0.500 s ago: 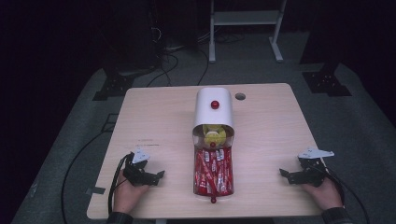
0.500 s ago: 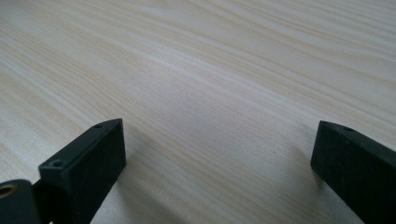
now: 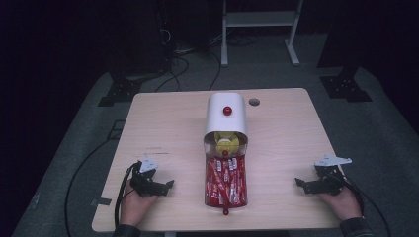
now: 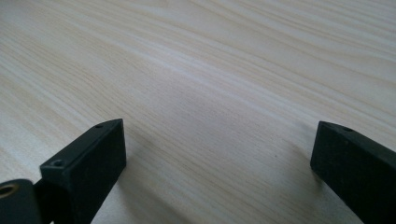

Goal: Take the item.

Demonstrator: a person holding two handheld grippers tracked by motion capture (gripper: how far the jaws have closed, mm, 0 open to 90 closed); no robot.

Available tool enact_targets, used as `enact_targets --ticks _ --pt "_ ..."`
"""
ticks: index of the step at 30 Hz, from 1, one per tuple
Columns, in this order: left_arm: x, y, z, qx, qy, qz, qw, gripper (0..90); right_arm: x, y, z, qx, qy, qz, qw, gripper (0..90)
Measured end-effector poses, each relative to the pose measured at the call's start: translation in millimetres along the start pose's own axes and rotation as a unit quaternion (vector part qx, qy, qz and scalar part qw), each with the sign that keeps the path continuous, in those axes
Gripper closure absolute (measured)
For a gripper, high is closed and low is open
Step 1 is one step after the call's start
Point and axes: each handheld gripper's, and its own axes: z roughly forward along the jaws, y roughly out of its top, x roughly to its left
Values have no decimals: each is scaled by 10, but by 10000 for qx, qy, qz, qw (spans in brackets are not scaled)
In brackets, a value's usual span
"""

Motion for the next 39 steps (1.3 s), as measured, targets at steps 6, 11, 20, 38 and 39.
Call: enact_targets --ticks 6,11,20,38,39 --pt "0 0 0 0 0 -1 10000 0 20 51 -13 36 84 55 9999 28" --pt "1 0 0 0 -1 0 10000 0 39 81 -41 -16 114 56 9999 28" --pt "1 0 0 1 -1 0 10000 0 67 138 -130 -206 200 93 9995 28" --pt "1 0 0 0 0 -2 10000 0 261 296 -249 -480 483 -64 9977 29" --pt "1 0 0 0 0 -2 10000 0 261 296 -249 -480 483 -64 9977 29"
